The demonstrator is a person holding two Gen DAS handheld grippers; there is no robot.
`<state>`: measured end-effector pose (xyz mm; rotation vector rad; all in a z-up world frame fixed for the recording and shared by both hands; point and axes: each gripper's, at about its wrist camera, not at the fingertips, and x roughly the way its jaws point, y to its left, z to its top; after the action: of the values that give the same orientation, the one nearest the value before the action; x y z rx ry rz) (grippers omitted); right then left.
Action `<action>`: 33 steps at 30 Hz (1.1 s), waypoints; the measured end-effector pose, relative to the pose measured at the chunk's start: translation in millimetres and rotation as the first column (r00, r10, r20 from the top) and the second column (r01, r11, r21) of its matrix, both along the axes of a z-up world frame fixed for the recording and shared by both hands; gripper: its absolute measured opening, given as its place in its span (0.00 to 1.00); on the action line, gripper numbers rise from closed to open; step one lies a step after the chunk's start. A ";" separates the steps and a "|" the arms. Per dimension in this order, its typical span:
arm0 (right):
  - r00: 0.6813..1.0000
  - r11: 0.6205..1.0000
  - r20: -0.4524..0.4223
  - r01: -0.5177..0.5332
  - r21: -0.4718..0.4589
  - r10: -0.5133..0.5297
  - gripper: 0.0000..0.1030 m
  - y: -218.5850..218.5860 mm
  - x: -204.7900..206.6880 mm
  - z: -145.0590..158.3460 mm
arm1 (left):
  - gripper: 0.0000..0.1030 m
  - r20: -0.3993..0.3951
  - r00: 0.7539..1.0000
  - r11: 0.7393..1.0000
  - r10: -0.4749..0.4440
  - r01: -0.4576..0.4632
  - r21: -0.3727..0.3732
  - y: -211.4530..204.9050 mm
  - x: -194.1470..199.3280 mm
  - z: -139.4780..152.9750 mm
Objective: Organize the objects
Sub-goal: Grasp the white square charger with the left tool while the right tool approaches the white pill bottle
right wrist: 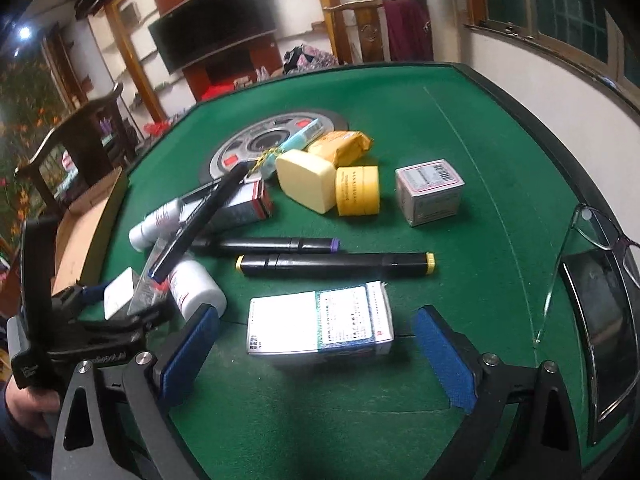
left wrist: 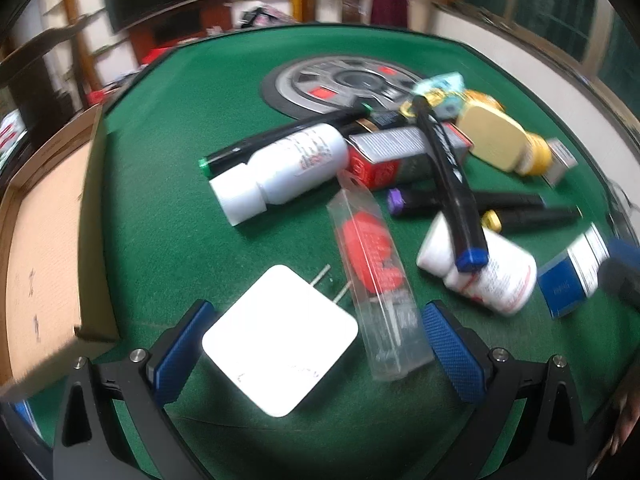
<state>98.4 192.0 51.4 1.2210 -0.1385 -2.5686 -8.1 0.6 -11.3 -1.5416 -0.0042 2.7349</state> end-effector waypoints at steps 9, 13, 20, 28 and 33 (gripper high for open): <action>1.000 1.000 -0.027 -0.007 0.012 0.007 0.98 -1.0 4.1 -7.3 | 0.60 -0.028 0.999 0.996 -0.019 0.021 0.086 -38.6 42.4 9.1; 1.000 1.000 -0.026 -0.015 -0.002 0.015 0.98 0.6 4.2 -8.8 | 0.57 -0.037 0.999 0.994 -0.035 0.039 0.102 -47.3 49.1 16.4; 0.999 0.999 -0.027 -0.020 -0.039 0.019 0.98 4.9 3.4 -9.5 | 0.71 -0.019 0.997 0.996 -0.081 0.082 0.033 -53.0 49.0 12.0; 0.999 0.999 -0.035 -0.035 -0.033 0.034 0.98 0.4 4.9 -9.0 | 0.78 -0.079 0.996 0.997 -0.036 0.041 0.064 -85.3 60.7 24.8; 0.998 0.999 -0.043 -0.043 -0.018 0.042 0.98 -3.1 5.6 -8.8 | 0.75 -0.118 0.992 0.994 -0.042 0.054 0.100 -95.2 57.8 40.6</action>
<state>104.0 188.9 42.6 1.1491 -0.1254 -2.5490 49.6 -94.6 29.3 -1.3392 -0.1046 2.7352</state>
